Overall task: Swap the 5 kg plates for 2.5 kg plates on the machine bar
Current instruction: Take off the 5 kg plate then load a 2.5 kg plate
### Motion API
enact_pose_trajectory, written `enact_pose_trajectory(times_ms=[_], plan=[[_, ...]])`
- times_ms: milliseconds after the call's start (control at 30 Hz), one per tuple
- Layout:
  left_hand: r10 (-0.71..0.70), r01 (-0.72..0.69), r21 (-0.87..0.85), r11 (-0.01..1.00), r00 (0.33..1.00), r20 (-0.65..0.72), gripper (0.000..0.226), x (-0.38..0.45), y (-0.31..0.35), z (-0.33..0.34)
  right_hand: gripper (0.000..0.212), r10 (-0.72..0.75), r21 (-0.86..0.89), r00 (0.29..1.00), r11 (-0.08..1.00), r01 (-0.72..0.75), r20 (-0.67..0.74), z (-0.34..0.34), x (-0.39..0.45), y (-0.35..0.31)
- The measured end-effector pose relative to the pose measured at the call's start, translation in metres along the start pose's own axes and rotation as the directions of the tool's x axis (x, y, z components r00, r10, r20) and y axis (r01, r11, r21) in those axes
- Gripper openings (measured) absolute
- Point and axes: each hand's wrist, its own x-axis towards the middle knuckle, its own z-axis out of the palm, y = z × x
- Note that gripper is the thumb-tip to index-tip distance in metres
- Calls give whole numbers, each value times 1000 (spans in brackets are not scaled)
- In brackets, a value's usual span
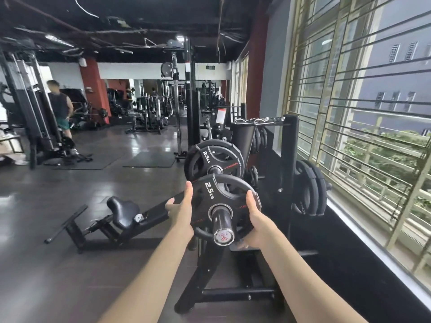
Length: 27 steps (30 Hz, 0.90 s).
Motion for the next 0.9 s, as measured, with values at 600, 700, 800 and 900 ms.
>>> enact_pose_trajectory(times_ms=[600,700,800,900], plan=[[-285,281,54,958,920,268,119,66,34,37,100,-139,172,989,975,144,-42,43,17,-44],[-276,268,68,961,937,214,138,109,25,49,72,-112,211,993,971,116,-29,49,33,-56],[-226,206,115,972,954,199,132,138,24,61,76,-103,227,995,969,99,8,55,59,-68],[-197,185,82,979,961,195,132,176,23,72,76,-75,231,996,971,61,54,61,87,-84]])
